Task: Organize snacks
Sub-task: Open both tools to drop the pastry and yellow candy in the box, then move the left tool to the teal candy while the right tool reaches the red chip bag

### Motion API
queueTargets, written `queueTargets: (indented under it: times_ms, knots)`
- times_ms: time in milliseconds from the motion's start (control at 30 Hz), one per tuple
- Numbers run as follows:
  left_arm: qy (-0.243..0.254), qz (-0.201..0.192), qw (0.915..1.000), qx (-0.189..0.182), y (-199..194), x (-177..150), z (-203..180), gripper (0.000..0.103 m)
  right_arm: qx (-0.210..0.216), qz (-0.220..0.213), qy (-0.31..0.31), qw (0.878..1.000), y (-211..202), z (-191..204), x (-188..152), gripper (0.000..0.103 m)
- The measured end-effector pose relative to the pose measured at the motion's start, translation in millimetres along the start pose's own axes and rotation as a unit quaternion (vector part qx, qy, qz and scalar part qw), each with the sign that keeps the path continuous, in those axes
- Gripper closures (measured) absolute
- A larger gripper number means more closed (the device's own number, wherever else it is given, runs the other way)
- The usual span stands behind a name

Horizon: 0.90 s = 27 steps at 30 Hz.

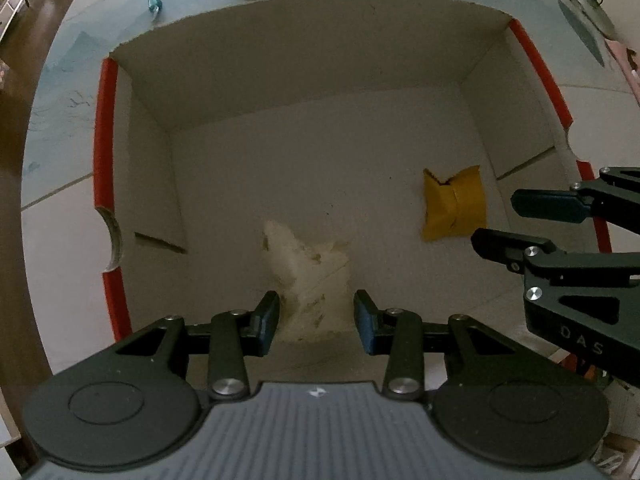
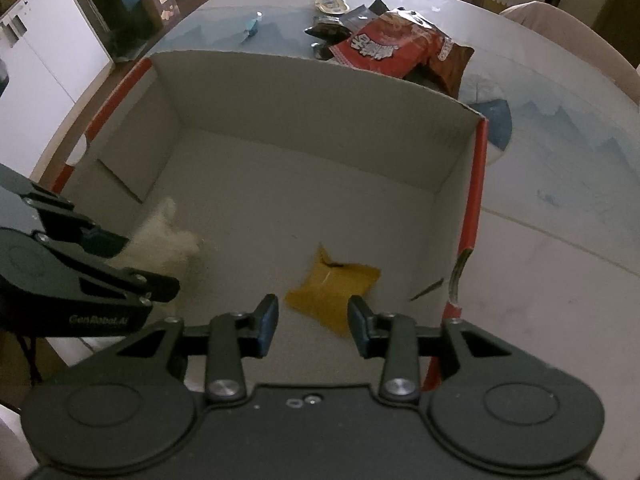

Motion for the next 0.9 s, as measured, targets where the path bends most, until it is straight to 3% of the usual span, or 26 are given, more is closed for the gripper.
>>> queueTargets:
  times_ms: [167, 300, 567, 667, 900]
  knots:
    - [0.009, -0.020, 0.9998, -0.002, -12, 3, -3, 0.052, 0.010, -0.014, 0.005, 1.000, -13, 1, 2, 0.060]
    - [0.018, -0.036, 0.9992, -0.006, -22, 2, -6, 0.046, 0.012, -0.029, 0.017, 0.999, -24, 0, 5, 0.045]
    - [0.020, -0.061, 0.9979, -0.010, -45, 6, -7, 0.045, 0.008, -0.051, 0.034, 0.998, -43, -7, 14, 0.039]
    - [0.024, -0.071, 0.9971, -0.012, -57, 9, -7, 0.044, 0.008, -0.067, 0.041, 0.997, -54, -10, 20, 0.020]
    - [0.022, -0.111, 0.9935, -0.012, -90, 28, -1, 0.042, 0.010, -0.091, 0.057, 0.994, -75, -22, 42, 0.014]
Point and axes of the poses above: each gripper's, at about its wrist camera, not at the fingertips, and y roughly the way its jaws point, z to its left, x to its top, the point moved 7 cm from there along y, roughly the way its jaws point, and after that the axes turned 8 degrees about -x, right-handed, at the moved point
